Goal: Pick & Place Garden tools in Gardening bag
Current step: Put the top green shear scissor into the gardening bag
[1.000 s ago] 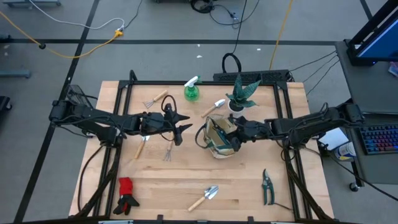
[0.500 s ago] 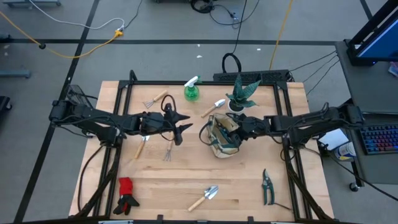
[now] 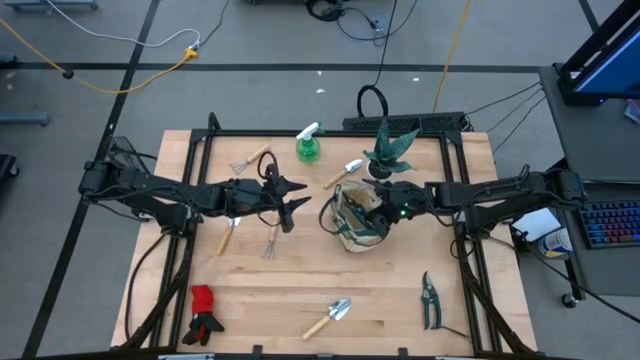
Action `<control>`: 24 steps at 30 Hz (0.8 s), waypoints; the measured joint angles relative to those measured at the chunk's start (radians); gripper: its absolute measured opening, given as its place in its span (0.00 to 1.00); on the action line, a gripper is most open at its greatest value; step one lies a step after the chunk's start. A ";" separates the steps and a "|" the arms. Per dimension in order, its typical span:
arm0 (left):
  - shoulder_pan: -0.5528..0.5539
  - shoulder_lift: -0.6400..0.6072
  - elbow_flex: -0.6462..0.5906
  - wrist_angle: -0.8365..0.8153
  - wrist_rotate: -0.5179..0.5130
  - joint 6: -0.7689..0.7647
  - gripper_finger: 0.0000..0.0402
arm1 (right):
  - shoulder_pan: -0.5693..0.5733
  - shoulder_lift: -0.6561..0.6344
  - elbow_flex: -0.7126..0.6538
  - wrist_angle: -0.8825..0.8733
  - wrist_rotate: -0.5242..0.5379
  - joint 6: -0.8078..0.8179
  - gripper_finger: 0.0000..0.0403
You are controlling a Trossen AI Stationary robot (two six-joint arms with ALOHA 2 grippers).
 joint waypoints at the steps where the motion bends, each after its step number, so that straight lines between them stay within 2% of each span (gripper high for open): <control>1: 0.005 0.000 0.000 0.007 0.000 -0.010 0.41 | 0.000 0.000 0.000 0.000 0.000 -0.022 0.14; 7: 0.056 0.000 0.000 0.056 0.000 -0.183 0.41 | -0.001 0.008 0.000 0.003 0.005 -0.106 0.14; 11: 0.079 0.020 0.000 0.076 0.021 -0.186 0.41 | 0.000 0.036 0.000 0.011 0.003 -0.126 0.14; 13: 0.080 0.047 -0.001 0.097 0.117 -0.088 0.41 | 0.000 0.058 0.000 0.020 0.003 -0.143 0.14; 15: 0.072 0.085 0.000 0.146 0.254 0.107 0.41 | 0.000 0.073 0.000 0.032 0.002 -0.145 0.14; 17: 0.059 0.122 0.000 0.173 0.339 0.308 0.41 | 0.000 0.081 0.000 0.051 0.002 -0.160 0.14; 20: 0.048 0.165 -0.001 0.225 0.325 0.540 0.41 | 0.000 0.086 0.000 0.062 0.001 -0.162 0.14; 22: 0.051 0.187 0.000 0.268 0.276 0.606 0.41 | 0.000 0.086 0.000 0.076 0.001 -0.162 0.14; 24: 0.063 0.202 0.005 0.279 0.269 0.642 0.42 | 0.000 0.086 -0.001 0.091 0.000 -0.162 0.14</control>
